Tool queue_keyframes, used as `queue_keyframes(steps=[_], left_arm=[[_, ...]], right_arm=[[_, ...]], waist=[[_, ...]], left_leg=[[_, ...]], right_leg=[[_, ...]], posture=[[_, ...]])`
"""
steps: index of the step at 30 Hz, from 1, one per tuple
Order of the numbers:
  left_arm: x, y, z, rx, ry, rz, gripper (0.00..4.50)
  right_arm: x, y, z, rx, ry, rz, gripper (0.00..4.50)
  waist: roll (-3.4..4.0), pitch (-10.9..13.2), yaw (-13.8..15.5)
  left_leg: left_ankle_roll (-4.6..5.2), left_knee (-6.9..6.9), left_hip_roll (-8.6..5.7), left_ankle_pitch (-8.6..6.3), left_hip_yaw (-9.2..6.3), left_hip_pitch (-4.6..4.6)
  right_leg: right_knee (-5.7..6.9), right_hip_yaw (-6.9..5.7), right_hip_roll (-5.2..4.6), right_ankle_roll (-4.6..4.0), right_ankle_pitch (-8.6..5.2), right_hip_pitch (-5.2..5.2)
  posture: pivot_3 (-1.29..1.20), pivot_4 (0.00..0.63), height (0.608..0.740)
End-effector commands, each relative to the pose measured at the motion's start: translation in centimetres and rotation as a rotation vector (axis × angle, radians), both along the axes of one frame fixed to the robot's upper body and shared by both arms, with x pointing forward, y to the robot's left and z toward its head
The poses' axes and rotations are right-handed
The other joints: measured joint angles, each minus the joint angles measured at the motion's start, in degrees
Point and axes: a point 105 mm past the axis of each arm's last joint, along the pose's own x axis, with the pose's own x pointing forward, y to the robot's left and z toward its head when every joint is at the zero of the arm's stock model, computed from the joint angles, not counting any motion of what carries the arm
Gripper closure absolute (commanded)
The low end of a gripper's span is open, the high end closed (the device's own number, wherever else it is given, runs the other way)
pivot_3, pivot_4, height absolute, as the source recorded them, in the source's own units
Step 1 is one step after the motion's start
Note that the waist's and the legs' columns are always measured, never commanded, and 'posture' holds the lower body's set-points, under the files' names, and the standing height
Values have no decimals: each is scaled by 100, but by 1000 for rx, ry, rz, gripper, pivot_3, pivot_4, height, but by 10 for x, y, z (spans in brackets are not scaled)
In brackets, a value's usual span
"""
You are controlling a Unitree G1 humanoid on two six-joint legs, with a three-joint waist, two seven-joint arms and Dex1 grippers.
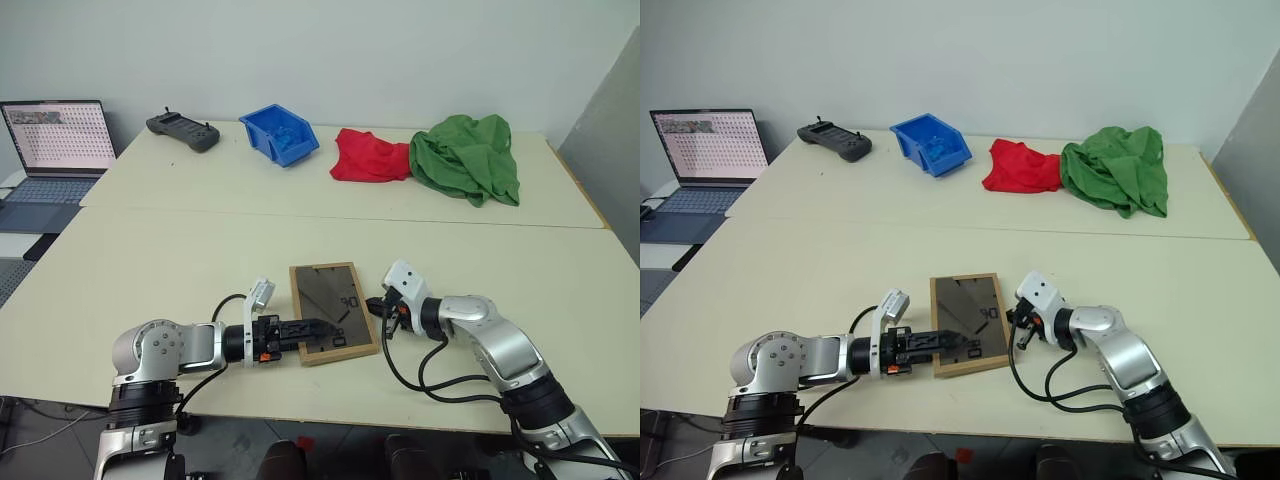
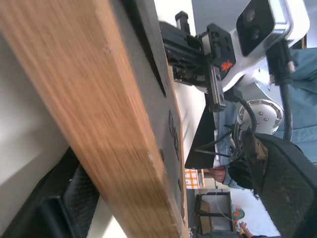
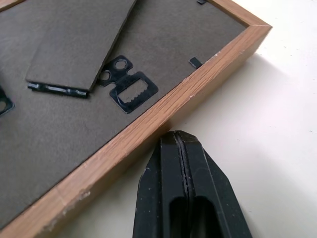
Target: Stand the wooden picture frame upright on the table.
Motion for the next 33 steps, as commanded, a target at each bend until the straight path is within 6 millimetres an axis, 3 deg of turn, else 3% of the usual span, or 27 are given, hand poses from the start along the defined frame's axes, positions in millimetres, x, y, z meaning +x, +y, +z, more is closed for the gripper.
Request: queue_keyframes(steps=[1, 5, 9, 12, 15, 18, 21, 27, 33], left_arm=[[-11, 1, -16, 58, 60, -17, 1099], [-2, 4, -24, 130, -3, 29, 1959], [5, 0, -9, 109, -88, 19, 2776], [12, -1, 10, 82, -167, 13, 3099], [27, 3, 26, 119, -281, 38, 3196], [39, 8, 66, 108, -442, 12, 3196], [45, 11, 91, 96, -534, -12, 3196], [60, 14, 112, 127, -656, -21, 3196], [68, 9, 125, 129, -724, -36, 3196]], right_arm=[[1, 4, 14, 28, -53, 7, 4500], [1, 5, 14, 32, -53, 4, 4500], [3, -3, 19, 37, -59, -11, 4500], [11, -22, 29, 41, -74, -58, 4500], [21, -40, 56, 104, -98, -115, 4500], [28, -54, 101, 165, -147, -84, 4043], [24, -53, 128, 201, -171, 2, 3333], [10, -18, 175, 404, -105, 186, 2057], [14, 23, 187, 421, -138, 240, 680]], waist=[[0, 0, -14], [0, 0, -17], [-7, 4, -1], [-13, 7, 4], [-19, 18, -4], [-25, 37, -13], [-27, 51, -26], [-26, 52, -40], [-24, 54, -30]], left_leg=[[0, -1, 0, 0, -1, 0], [0, -2, 2, 0, -1, -1], [0, -1, 2, 0, -2, -3], [0, 0, 2, 0, -4, -5], [0, 0, 2, 0, -6, -6], [0, 0, 2, 0, -6, -12], [-1, -1, 4, 1, -8, -19], [-1, -30, 6, 1, -3, -20], [0, -23, 7, 0, -9, -22]], right_leg=[[-1, 0, 1, 0, 0, 0], [-1, 0, 3, 0, 0, -3], [-1, -1, 2, 0, 0, -2], [-2, -4, 2, 0, 0, -1], [-2, -5, 3, 0, 0, -3], [4, -3, 5, -1, 1, -15], [14, -2, 11, -2, 1, -28], [-23, 2, 12, -2, 0, -28], [-12, -3, 12, -2, 1, -30]], posture=[[0, 150, 740], [0, 150, 740], [0, 150, 740], [0, 150, 740], [0, 150, 740], [0, 150, 740], [0, 150, 740], [0, 150, 740], [0, 150, 740]])
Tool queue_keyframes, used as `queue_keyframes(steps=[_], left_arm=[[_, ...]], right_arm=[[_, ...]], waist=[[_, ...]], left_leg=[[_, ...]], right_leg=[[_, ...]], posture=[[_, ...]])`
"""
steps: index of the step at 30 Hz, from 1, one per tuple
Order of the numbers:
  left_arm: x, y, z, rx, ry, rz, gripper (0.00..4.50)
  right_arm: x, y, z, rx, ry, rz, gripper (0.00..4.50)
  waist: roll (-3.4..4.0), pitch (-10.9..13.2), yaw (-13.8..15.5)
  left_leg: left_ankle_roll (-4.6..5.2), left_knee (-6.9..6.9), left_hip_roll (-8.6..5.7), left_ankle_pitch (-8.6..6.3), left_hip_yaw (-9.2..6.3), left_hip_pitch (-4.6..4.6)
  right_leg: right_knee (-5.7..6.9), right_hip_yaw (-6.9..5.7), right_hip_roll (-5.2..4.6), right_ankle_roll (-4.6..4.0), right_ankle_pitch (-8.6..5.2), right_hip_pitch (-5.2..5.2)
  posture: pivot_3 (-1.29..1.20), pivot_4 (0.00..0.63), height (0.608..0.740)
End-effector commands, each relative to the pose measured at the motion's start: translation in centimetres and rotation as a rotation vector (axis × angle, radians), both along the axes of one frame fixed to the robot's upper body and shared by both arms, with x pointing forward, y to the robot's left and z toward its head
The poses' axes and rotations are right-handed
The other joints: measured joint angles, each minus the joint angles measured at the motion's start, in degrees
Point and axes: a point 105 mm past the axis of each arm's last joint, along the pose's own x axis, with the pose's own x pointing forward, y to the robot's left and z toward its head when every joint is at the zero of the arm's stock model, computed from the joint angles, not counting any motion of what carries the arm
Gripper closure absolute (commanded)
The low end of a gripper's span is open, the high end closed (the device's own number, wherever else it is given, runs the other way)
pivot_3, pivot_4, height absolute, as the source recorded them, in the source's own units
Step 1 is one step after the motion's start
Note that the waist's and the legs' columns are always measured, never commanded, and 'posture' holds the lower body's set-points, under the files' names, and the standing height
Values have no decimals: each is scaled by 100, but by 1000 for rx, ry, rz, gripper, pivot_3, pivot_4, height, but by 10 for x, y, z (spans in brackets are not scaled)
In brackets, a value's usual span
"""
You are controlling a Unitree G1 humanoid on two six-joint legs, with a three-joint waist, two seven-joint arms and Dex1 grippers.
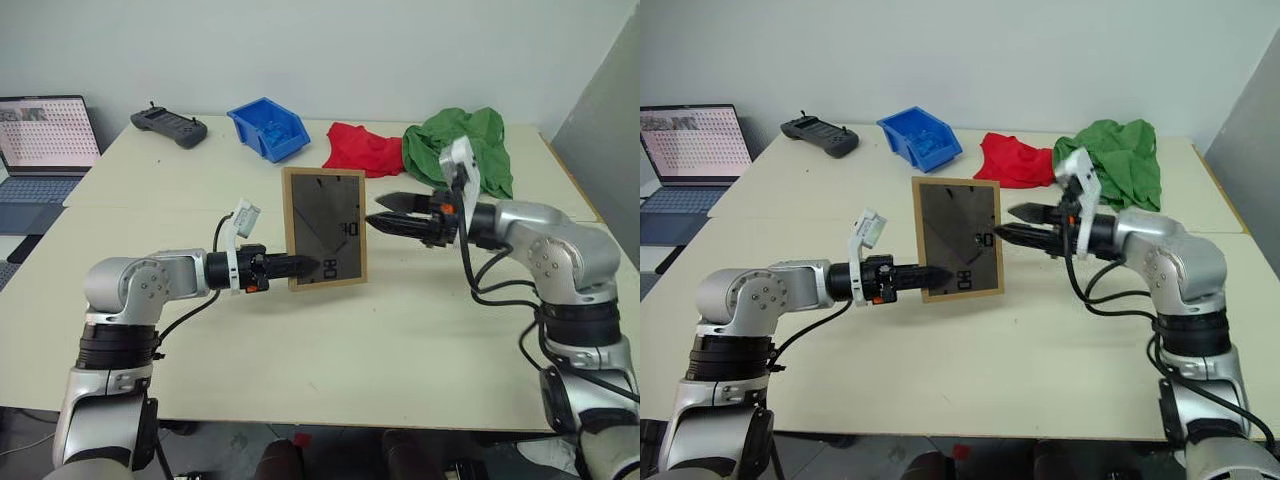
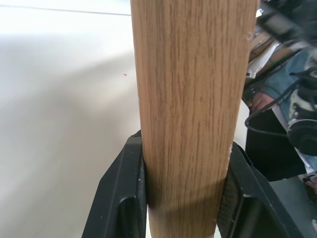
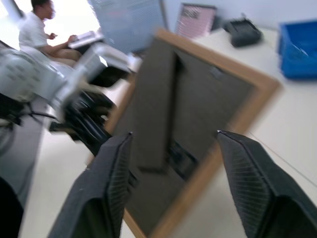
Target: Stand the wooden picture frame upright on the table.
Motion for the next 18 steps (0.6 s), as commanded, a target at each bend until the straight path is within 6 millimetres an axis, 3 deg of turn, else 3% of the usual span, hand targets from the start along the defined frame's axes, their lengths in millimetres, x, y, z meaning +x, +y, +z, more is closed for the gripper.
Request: queue_keyframes(steps=[1, 3, 8, 13, 18], left_arm=[[3, -4, 26, -20, -118, -34, 3196], [4, -5, 27, -18, -122, -38, 3196], [3, -11, 30, -30, -137, -50, 3196], [0, -10, 27, -29, -124, -55, 3196], [-4, -7, 23, -51, -82, -58, 3196]], right_arm=[[2, 22, 8, 10, -46, 12, 447], [6, 33, 4, -8, -77, -6, 94], [13, 47, -2, -19, -109, -54, 94], [-20, 53, 8, 61, -85, 100, 94], [-47, 34, 8, 71, 3, 217, 94]], waist=[[0, 0, 2], [0, 0, 5], [0, 0, 2], [0, 1, 4], [0, 1, 15]], left_leg=[[0, 1, 0, 0, 1, -1], [0, 2, 0, 0, 1, -2], [0, 3, 0, 0, 2, -4], [0, 3, 1, 0, 1, -6], [0, 6, 1, 0, -1, -7]], right_leg=[[-1, 1, 0, 0, 0, 0], [-1, 1, 0, 0, 0, 0], [1, 1, -1, 0, 0, -4], [2, 0, -1, 0, 0, -4], [2, -2, -2, 0, 0, -4]], posture=[[0, 150, 740], [0, 150, 740], [0, 150, 740], [0, 150, 740], [0, 150, 740]])
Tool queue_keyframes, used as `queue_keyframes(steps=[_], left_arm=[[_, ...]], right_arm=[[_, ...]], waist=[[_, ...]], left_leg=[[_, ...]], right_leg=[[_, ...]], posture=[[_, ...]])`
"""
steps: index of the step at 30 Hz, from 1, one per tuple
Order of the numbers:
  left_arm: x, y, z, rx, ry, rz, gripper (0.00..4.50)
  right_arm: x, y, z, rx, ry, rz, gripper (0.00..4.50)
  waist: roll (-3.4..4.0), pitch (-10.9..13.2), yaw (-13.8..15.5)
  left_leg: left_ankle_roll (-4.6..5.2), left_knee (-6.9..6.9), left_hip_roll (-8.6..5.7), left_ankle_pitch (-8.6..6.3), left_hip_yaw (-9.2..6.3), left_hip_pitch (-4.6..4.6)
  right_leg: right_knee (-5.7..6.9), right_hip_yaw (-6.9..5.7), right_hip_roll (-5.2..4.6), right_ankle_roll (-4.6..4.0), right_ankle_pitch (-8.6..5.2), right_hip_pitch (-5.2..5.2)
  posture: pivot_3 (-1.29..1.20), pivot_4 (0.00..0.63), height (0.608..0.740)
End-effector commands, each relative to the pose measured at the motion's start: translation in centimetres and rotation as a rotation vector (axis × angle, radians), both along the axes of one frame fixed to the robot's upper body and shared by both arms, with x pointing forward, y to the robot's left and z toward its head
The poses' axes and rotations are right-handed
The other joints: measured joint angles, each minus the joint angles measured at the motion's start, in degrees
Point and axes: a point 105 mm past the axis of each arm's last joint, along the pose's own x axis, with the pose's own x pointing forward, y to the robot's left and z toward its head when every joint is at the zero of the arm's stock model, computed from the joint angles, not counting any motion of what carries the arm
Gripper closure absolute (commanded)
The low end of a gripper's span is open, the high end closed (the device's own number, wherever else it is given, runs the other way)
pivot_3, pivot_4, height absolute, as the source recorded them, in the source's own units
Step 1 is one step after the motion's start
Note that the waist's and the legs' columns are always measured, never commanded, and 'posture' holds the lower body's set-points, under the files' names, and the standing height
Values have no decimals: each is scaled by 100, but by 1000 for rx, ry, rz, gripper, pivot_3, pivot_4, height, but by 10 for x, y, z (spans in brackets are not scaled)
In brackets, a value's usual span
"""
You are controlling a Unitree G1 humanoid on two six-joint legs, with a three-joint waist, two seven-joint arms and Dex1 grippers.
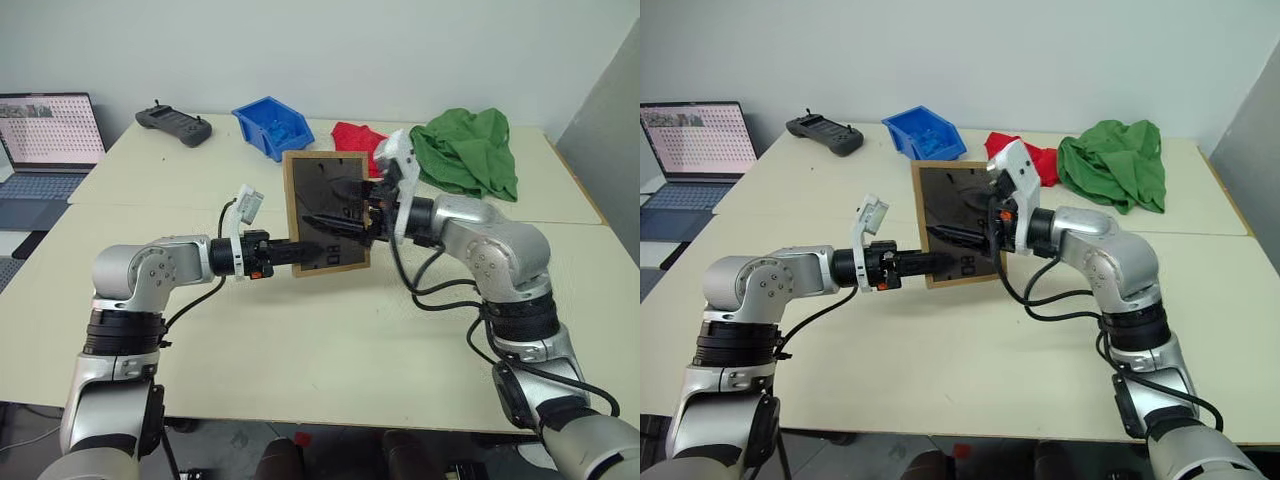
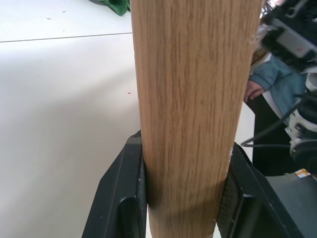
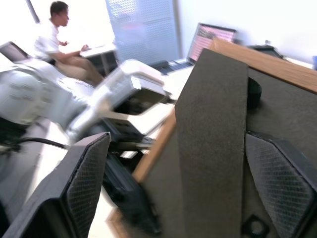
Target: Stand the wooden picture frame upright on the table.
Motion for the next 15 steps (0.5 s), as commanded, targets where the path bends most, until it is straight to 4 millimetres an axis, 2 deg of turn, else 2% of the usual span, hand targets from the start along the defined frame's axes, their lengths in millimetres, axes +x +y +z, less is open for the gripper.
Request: queue_keyframes(steps=[1, 5, 9, 12, 15], left_arm=[[-8, -4, 15, -53, -30, -45, 3196], [-19, -4, 9, -75, 52, -84, 3196], [-31, -4, 4, -93, 142, -115, 3196], [-41, -2, -2, -114, 329, -138, 3196], [-49, -2, -4, -151, 432, -191, 3196]], right_arm=[[-31, -7, 8, 10, 22, 151, 94], [-33, -29, 5, -15, 65, 127, 94], [-20, -56, -3, -90, 36, -6, 94], [1, -91, -15, -247, -151, -202, 94], [13, -117, -35, -505, -540, -287, 94]], waist=[[0, 0, -6], [-1, 1, -11], [-2, 1, -14], [-6, 3, -4], [-17, 9, -7]], left_leg=[[0, 0, 0, 0, 0, 0], [1, 1, 0, -1, -2, 1], [2, 1, 0, -1, -3, 0], [2, 1, 0, -1, -2, 0], [3, 3, -3, -2, -2, -1]], right_leg=[[0, 0, 0, 0, 0, 0], [2, 0, 1, 0, 0, 1], [-1, -1, 2, 1, 0, 1], [-2, 0, 2, 2, -1, 1], [-10, 0, 1, 5, -3, 4]], posture=[[0, 150, 740], [0, 150, 740], [0, 150, 740], [0, 150, 740], [0, 150, 740]])
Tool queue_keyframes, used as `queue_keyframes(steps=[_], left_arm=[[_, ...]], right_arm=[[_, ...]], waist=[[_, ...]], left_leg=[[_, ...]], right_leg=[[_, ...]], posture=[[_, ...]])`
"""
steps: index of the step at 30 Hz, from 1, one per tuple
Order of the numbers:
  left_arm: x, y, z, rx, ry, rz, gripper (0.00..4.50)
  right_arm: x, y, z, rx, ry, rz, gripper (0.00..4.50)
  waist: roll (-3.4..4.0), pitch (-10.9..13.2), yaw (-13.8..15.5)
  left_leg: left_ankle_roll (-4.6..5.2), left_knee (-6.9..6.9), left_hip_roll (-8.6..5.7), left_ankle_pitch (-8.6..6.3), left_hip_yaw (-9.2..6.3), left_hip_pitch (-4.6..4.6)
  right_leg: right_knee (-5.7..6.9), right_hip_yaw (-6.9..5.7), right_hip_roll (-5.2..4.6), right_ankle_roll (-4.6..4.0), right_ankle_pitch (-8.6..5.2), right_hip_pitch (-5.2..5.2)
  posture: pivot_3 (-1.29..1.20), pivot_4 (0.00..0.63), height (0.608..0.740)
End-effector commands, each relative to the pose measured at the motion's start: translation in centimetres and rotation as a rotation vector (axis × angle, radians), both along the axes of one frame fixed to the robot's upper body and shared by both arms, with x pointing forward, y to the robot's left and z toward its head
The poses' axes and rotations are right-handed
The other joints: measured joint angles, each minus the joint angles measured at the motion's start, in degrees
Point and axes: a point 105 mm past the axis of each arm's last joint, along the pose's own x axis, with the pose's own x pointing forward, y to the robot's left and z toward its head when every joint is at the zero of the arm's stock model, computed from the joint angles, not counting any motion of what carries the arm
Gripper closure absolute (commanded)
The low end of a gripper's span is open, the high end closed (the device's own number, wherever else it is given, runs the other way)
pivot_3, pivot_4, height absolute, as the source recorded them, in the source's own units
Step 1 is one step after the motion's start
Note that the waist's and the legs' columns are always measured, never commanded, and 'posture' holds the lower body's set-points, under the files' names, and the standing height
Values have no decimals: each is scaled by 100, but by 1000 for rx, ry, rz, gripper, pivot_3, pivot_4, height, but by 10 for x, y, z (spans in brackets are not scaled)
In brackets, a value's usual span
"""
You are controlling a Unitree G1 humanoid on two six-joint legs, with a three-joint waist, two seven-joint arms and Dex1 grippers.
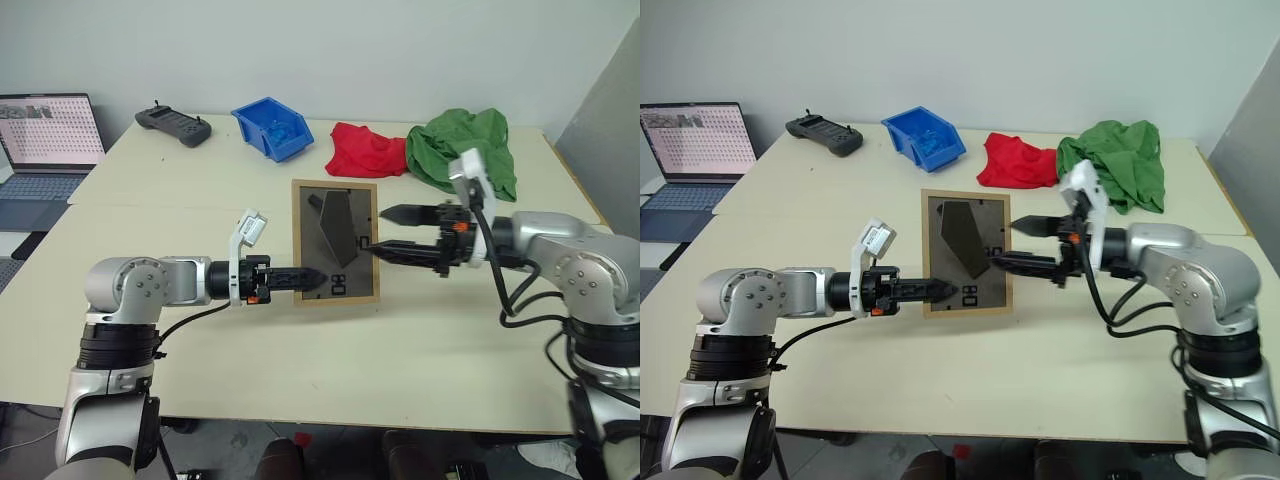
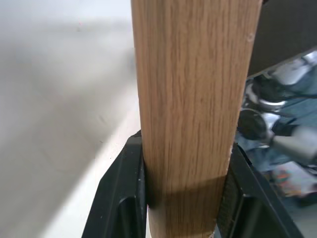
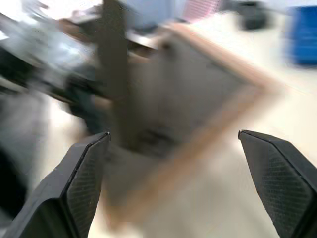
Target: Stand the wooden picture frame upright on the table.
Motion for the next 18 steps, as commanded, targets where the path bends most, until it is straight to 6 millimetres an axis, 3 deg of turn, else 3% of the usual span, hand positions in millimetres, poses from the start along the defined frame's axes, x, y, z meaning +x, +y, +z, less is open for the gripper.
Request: queue_keyframes(steps=[1, 6, 9, 13, 18], left_arm=[[-9, -1, 16, -101, 73, -69, 3196], [-24, -8, 17, -134, 141, -142, 3196], [-26, -9, 17, -148, 166, -148, 3196], [-31, -15, 17, -172, 173, -147, 3196], [-34, -22, 17, -195, 183, -117, 3196]], right_arm=[[10, -20, -10, -355, -539, -7, 94], [13, -4, -29, -531, -1086, 123, 94], [14, 6, -28, -510, -1221, 159, 94], [4, 36, -9, -366, -1427, 203, 94], [-2, 50, -4, -301, -1514, 235, 94]], waist=[[-12, 7, -13], [-21, 16, -103], [-19, 18, -128], [-20, 19, -125], [-22, 19, -58]], left_leg=[[1, 0, 0, -1, 1, 1], [-1, 1, 4, 1, 9, 7], [-12, 3, 5, 7, 14, 11], [-30, 10, 5, 17, 12, 13], [-34, 15, 3, 19, 11, 13]], right_leg=[[-1, 1, 0, 3, -2, 1], [13, 11, 0, 3, -1, -4], [21, 16, 0, 2, -1, -5], [34, 17, -3, 1, -1, -5], [37, 15, -12, 0, -1, -4]], posture=[[0, 150, 740], [0, 150, 740], [0, 150, 740], [0, 150, 740], [0, 150, 740]])
